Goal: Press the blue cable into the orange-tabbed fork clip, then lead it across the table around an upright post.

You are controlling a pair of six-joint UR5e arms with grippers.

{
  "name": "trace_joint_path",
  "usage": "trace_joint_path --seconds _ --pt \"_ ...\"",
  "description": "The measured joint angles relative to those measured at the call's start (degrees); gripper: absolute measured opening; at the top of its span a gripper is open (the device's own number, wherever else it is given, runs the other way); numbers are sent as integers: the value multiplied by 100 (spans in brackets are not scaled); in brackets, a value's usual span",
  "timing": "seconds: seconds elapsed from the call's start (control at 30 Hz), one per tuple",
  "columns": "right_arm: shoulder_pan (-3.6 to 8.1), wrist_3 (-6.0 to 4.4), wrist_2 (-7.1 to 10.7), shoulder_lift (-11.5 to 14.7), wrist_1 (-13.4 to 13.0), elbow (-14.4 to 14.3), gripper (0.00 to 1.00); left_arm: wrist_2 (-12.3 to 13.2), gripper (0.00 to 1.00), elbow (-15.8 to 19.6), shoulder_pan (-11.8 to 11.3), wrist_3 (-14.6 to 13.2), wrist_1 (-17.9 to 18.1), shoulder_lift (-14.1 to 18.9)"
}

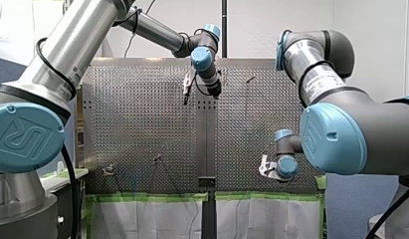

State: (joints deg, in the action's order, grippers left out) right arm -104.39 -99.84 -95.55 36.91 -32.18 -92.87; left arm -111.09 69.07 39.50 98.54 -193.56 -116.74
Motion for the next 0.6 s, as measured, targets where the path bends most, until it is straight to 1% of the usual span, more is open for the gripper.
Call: trace_joint_path --seconds 0.07,0.23,0.37,0.53,0.6 --pt "0 -19 0 105 25 -3 0 9 99 0 4 5 46 -1" --pt "-51 -35 -6 384 30 -1 0 102 99 0 6 16 133 -1" --pt "-69 -24 -4 593 58 103 0 157 99 1 8 50 155 -1" --pt "-75 -29 0 889 117 206 0 268 99 1 23 239 242 0" --pt "-63 -69 6 1008 168 217 0 299 99 1 31 302 289 0"
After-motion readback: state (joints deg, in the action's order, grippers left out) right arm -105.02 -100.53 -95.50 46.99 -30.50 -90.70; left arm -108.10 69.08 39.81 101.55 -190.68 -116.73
